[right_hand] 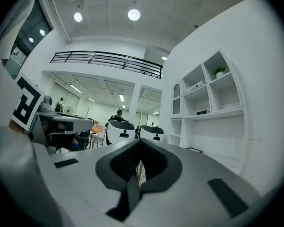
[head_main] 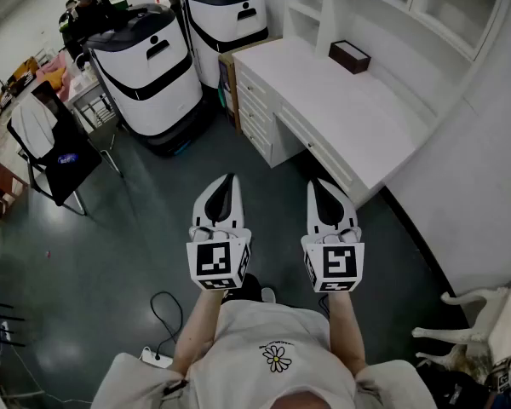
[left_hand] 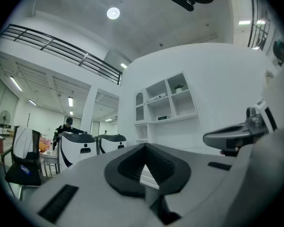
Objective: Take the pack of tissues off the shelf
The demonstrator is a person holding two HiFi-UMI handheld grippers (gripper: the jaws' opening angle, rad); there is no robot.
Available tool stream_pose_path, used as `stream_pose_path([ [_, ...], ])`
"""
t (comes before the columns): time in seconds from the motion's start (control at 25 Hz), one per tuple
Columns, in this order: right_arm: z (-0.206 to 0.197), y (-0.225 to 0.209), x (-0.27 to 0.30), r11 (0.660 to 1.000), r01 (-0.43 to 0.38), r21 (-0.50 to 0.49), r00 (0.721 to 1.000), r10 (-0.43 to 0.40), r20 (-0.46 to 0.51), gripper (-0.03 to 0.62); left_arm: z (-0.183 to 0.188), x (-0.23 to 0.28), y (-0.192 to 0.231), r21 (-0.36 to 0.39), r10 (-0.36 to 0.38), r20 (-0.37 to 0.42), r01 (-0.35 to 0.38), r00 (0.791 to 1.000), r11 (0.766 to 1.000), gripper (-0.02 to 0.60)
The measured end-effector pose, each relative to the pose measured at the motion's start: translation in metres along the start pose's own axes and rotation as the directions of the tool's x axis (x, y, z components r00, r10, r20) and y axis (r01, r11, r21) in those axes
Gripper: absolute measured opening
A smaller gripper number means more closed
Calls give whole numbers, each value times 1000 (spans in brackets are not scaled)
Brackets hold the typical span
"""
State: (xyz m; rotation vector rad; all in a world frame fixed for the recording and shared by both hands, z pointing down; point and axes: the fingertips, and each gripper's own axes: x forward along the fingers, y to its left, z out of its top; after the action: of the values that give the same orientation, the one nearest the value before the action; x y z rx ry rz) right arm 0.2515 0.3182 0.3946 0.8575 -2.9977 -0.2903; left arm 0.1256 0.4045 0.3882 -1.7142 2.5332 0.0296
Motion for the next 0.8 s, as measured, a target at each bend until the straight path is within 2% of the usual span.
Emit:
stream_pose_path([
  [0.4,-6,3,1,1000,-14,1,1000,14,-6,2,-6,2,3,-17,8,-1,-8,1000,1000,0],
  [0.56,-4,-5,7,1000,25,10,999,-25,20,2,-8,14,13,-32,24,-4,-24,1000,999,0],
  [0.8,-6,-14,20,1000,8,-11,1000,-8,9,2,-2,38,20,-29,18,27,-17,999,999,0],
])
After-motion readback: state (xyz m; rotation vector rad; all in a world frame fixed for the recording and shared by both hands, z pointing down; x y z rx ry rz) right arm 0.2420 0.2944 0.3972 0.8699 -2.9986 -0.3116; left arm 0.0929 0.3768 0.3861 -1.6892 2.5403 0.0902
